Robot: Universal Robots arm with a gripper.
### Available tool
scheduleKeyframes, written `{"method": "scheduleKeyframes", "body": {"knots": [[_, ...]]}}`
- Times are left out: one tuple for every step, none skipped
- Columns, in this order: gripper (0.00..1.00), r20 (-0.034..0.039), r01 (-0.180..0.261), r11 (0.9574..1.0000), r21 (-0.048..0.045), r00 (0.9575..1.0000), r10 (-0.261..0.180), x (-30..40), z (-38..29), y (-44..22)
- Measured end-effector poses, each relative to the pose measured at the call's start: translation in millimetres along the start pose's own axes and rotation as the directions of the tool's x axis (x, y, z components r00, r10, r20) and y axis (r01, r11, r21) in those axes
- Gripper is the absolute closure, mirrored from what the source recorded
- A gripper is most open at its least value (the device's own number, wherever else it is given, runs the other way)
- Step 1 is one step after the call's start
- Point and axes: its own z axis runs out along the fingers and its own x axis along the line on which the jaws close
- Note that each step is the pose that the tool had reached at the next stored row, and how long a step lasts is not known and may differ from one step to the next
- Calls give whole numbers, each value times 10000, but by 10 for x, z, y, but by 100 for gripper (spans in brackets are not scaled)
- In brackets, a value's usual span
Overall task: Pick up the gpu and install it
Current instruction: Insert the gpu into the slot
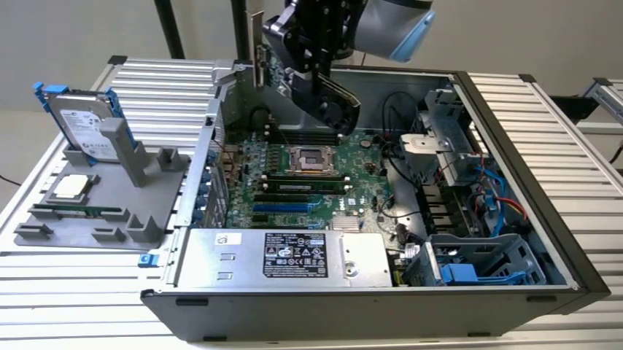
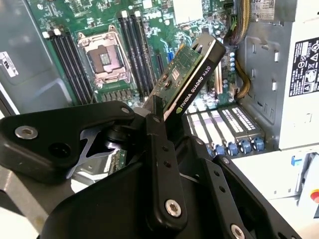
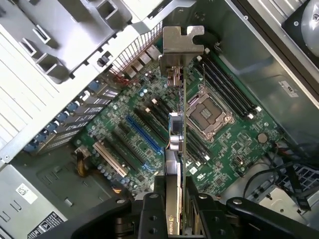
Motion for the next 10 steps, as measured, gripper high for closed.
{"method": "scheduleKeyframes", "body": {"knots": [[100,0,78,10000,-2,10000,-78,0,0,0],[100,1,156,9999,-3,9999,-156,0,0,0],[100,2,239,9997,-5,9997,-239,0,0,0],[100,3,317,9995,-6,9995,-317,0,0,0],[100,4,396,9992,-8,9992,-396,0,0,0],[100,4,473,9989,-9,9989,-473,0,0,0],[100,6,551,9985,-11,9985,-551,0,0,0],[100,6,624,9981,-12,9981,-624,0,0,0],[100,7,709,9975,-14,9975,-709,0,0,0],[100,8,789,9969,-15,9969,-789,0,0,0]]}}
